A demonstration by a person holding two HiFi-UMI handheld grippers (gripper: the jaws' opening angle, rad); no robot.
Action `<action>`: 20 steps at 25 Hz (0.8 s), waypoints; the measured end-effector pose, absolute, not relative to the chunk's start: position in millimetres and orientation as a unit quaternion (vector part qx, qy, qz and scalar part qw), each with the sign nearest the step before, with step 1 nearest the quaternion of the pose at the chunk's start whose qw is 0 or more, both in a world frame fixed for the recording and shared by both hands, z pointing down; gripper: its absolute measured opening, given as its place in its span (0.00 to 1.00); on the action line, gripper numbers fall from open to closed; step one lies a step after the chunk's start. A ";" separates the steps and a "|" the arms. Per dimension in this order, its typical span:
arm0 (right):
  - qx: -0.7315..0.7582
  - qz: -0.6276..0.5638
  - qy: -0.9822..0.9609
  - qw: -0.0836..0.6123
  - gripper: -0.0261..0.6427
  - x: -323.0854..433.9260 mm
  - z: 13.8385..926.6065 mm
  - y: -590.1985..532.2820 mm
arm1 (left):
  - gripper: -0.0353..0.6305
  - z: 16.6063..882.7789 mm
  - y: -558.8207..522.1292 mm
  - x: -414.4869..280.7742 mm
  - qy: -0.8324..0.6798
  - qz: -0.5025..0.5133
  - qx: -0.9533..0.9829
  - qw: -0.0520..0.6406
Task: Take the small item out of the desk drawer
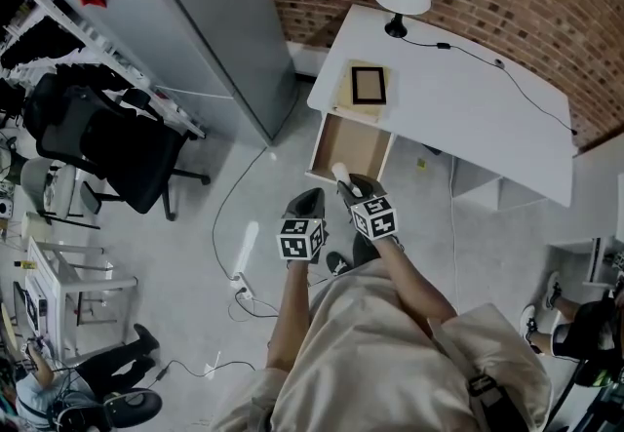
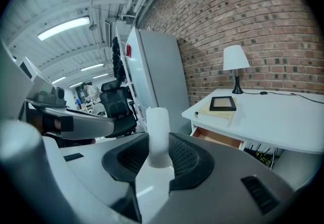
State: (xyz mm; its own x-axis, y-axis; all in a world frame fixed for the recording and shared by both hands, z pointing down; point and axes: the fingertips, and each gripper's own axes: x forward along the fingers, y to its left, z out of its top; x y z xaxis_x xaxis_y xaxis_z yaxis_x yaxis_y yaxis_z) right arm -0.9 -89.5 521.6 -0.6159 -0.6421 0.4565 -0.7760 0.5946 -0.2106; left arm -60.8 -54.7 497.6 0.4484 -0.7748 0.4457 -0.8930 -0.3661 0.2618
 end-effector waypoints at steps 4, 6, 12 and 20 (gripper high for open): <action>0.404 0.198 -0.877 0.170 0.26 -1.4 520.6 -89.5 | 0.08 497.7 -54.7 -60.7 -0.509 0.126 0.818 0.237; 0.402 0.196 -0.878 0.174 0.26 -2.3 521.7 -88.8 | 0.08 497.8 -54.8 -61.5 -0.509 0.125 0.818 0.238; 0.400 0.195 -0.878 0.179 0.26 -2.6 523.3 -87.6 | 0.08 498.0 -54.7 -62.0 -0.509 0.125 0.818 0.238; 0.390 0.183 -0.884 0.184 0.26 -2.7 521.6 -82.8 | 0.08 497.8 -55.8 -57.9 -0.508 0.123 0.820 0.235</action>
State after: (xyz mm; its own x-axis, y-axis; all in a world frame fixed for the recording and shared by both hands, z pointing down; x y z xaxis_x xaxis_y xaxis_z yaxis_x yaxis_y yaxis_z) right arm -2.7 -82.8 521.6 -0.6287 -0.6208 0.4684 -0.7559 0.6294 -0.1804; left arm -57.9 -55.8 497.8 0.4537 -0.7752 0.4396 -0.8904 -0.3736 0.2600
